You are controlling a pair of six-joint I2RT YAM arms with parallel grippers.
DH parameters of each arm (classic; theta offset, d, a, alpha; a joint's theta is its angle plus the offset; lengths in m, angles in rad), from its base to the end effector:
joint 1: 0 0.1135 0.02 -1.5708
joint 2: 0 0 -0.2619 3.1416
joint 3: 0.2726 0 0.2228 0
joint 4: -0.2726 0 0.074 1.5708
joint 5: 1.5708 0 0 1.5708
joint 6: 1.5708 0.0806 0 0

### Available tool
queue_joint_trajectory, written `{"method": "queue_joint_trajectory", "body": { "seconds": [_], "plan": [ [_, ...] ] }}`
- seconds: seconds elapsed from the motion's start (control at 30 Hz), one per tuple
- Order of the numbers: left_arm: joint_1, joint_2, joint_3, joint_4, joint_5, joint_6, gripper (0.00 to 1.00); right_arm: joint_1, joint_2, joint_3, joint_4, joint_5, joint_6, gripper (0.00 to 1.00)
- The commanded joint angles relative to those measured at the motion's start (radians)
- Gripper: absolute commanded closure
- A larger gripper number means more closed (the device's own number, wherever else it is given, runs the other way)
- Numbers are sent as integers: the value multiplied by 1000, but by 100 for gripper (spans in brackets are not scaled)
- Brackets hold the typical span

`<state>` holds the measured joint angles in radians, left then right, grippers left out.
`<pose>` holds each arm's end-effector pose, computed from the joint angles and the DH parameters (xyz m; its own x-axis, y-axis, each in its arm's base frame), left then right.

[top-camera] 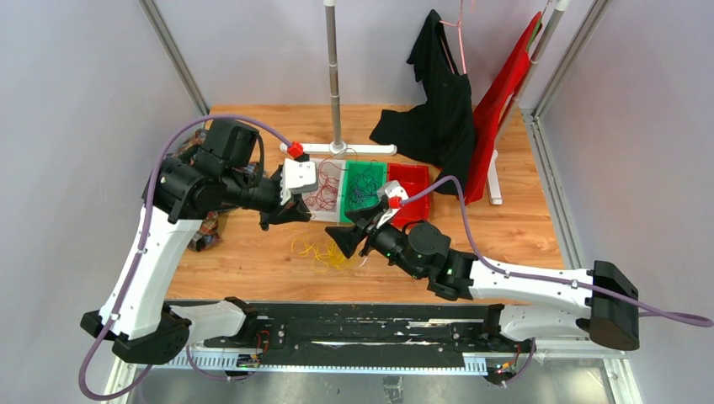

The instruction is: Untangle the cables

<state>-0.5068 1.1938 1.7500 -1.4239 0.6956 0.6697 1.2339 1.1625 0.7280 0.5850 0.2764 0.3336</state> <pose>0.1166 -0.1238 0.4176 -0.0667 0.5821 -0.8104 0.9902 0.1387 0.0181 0.1152 0.2624 0.3407 -0.2213 0.3212 -0.9208 -0.7899 0.4948 0.3624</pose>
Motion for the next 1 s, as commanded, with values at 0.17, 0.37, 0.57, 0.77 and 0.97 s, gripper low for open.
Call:
{"method": "queue_joint_trajectory", "body": {
  "seconds": [0.17, 0.37, 0.57, 0.77, 0.97],
  "plan": [
    [-11, 12, 46, -6, 18, -5, 100, 12, 43, 69, -64, -81, -72, 36],
    [-13, 15, 55, -6, 16, -9, 100, 12, 128, 126, -42, -100, -84, 36],
    [-15, 4, 50, -6, 7, -3, 100, 13, 125, 112, -16, -118, -59, 36],
    [-15, 14, 61, -6, 18, -10, 100, 14, 158, 144, -22, -133, -57, 35],
    [-15, 5, 69, -7, 8, -9, 100, 13, 183, 162, -33, -131, -46, 35]
  ]
}}
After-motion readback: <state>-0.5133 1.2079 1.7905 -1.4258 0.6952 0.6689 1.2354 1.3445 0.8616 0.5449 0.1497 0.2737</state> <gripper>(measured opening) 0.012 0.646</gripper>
